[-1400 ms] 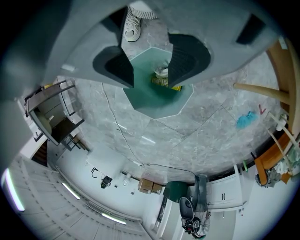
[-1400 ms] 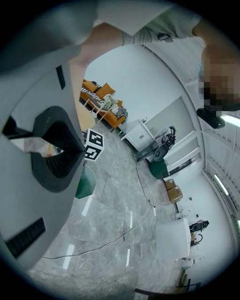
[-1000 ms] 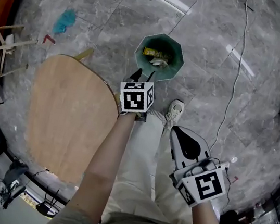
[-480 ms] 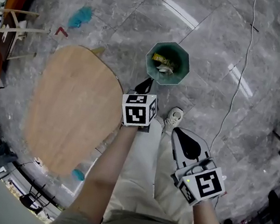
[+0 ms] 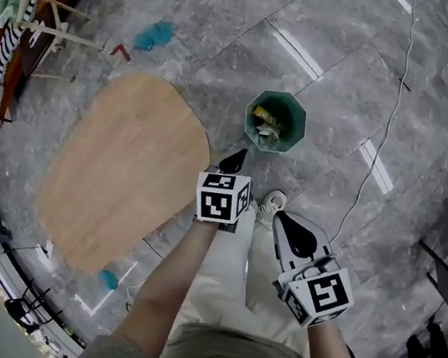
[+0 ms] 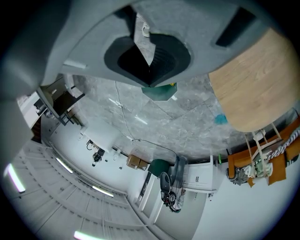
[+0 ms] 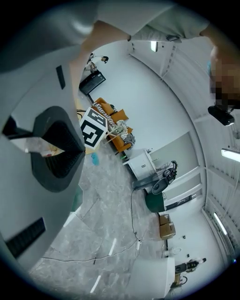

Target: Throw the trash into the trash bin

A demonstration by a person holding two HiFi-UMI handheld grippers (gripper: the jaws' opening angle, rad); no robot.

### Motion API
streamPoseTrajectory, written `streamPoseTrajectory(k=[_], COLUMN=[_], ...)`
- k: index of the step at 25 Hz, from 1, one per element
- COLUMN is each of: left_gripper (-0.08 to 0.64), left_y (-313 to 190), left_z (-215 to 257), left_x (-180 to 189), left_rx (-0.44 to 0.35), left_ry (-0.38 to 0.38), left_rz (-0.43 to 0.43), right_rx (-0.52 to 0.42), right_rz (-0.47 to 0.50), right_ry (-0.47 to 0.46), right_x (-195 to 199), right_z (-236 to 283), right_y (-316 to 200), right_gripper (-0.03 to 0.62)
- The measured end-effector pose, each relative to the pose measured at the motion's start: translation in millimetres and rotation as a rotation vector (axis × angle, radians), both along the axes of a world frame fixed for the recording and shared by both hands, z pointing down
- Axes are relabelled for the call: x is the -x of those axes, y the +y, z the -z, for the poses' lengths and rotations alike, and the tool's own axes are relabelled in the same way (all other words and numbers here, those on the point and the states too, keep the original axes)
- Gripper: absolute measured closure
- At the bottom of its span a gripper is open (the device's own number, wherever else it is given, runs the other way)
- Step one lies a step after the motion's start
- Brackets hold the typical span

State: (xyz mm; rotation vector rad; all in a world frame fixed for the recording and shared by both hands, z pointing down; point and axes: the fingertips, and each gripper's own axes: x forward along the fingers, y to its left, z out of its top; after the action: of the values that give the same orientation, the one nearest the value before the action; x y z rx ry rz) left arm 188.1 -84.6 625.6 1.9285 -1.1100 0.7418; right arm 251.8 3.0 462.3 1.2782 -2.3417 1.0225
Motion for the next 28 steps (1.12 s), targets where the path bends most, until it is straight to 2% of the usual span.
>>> streamPoseTrajectory(k=[7, 14, 18, 23, 28], left_gripper=[0.549, 0.549, 0.549, 0.549, 0.549], left_y=[20.9, 39.9, 41.5, 59.0, 66.9], left_z=[53.7, 107.8, 139.8, 178.3, 210.3], left_x=[9.9, 18.7, 20.4, 18.5, 18.4], left_rx=[-0.011, -0.034, -0.058, -0.088, -0.114], left_ry=[0.045, 0.075, 0.098, 0.113, 0.136], left_rz=[0.031, 0.056, 0.076, 0.061, 0.062], right_rx=[-0.029, -0.098, -0.136, -0.171, -0.184], right_rz=[0.099, 0.165, 0.178, 0.189, 0.166], right_ry=[0.025, 0.052, 0.063, 0.056, 0.002], right_x=[13.8, 21.0, 18.5, 19.8, 20.0], right_z=[34.1, 73.8, 96.3, 128.6, 156.0], right_y=[11.1, 12.6, 7.0, 13.7, 12.3], right_gripper=[0.584, 0.584, 0.584, 0.584, 0.584])
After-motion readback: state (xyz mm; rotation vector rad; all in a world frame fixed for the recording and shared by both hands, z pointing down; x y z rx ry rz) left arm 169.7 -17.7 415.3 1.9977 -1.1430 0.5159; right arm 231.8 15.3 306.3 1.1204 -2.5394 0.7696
